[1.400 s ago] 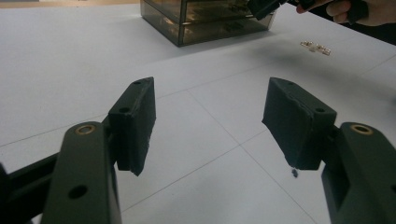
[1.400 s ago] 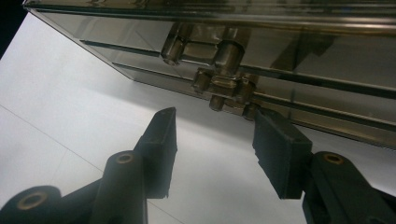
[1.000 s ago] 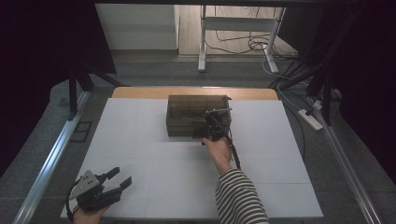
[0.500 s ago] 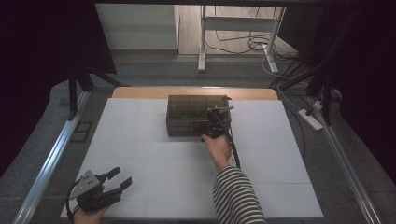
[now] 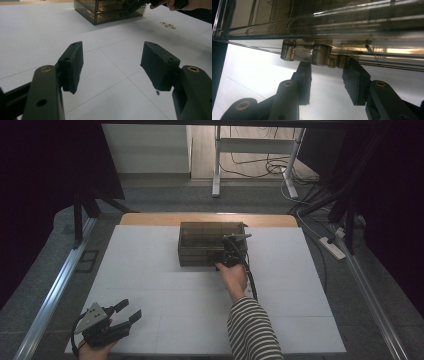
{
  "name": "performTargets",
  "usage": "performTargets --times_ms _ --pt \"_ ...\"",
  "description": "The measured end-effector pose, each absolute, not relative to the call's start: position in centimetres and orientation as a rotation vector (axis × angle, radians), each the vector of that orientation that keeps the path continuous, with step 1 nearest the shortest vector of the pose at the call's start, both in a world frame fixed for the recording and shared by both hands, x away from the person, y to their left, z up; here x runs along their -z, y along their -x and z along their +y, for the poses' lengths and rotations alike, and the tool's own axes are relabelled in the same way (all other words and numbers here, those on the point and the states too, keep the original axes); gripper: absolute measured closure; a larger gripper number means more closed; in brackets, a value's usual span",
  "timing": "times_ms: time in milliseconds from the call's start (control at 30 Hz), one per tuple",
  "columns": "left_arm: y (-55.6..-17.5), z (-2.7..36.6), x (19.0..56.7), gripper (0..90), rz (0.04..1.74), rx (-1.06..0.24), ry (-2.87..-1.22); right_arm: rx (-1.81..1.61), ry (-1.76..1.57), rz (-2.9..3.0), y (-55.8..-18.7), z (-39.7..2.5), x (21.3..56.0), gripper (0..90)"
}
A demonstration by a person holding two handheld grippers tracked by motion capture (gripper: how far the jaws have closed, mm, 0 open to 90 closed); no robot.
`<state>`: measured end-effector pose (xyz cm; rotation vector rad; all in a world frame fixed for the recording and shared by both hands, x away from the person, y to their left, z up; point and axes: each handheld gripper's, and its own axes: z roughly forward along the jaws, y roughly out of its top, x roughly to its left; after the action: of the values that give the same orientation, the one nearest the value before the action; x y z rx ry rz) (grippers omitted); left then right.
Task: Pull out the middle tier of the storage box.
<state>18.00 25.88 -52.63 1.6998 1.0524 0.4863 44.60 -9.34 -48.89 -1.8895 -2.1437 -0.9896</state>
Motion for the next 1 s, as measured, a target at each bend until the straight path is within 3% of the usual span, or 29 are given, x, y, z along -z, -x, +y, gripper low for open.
performTargets --times_ms 1000 --pt "-18.06 25.75 52.64 35.5 1.049 -0.486 -1.706 1.003 1.836 -2.133 -43.92 -9.90 49.15 61.1"
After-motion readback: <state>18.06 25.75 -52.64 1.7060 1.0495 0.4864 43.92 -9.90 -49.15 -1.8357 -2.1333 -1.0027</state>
